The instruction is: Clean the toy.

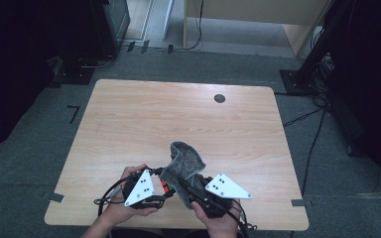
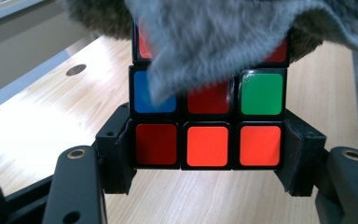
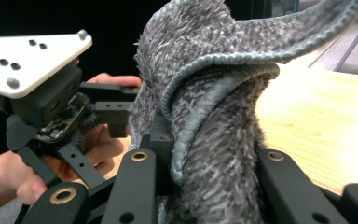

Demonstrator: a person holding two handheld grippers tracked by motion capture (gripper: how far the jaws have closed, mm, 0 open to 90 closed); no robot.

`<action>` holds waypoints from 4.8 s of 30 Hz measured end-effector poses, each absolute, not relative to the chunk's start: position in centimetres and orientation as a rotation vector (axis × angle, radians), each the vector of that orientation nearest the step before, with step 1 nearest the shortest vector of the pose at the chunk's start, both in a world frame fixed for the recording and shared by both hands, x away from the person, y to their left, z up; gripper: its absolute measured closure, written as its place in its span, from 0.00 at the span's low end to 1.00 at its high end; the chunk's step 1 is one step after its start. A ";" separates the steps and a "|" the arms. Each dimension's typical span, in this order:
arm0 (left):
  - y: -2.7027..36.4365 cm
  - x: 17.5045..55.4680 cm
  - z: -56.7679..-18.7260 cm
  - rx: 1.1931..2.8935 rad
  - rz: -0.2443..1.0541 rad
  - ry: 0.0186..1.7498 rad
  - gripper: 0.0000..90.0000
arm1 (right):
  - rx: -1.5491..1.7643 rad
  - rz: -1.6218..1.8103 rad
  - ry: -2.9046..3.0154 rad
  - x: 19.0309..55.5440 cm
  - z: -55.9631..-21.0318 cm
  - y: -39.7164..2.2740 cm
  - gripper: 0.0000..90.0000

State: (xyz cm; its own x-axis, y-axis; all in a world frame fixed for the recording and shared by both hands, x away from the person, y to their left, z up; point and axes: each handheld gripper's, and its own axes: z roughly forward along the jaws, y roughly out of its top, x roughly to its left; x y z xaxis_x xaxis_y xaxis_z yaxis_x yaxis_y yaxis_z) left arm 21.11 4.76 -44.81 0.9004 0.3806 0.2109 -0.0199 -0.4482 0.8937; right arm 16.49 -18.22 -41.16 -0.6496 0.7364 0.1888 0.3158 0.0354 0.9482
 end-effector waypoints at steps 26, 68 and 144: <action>5.2 21.2 -44.5 1.974 0.461 0.263 0.38 | 1.049 1.733 1.983 16.5 -40.8 -18.5 0.78; 5.6 21.0 -44.0 1.939 0.431 0.242 0.38 | 1.197 1.743 1.957 17.6 -41.7 -20.1 0.79; 9.3 23.4 -43.1 1.693 0.175 0.416 0.38 | 0.710 1.493 2.194 18.5 -45.5 -16.7 0.77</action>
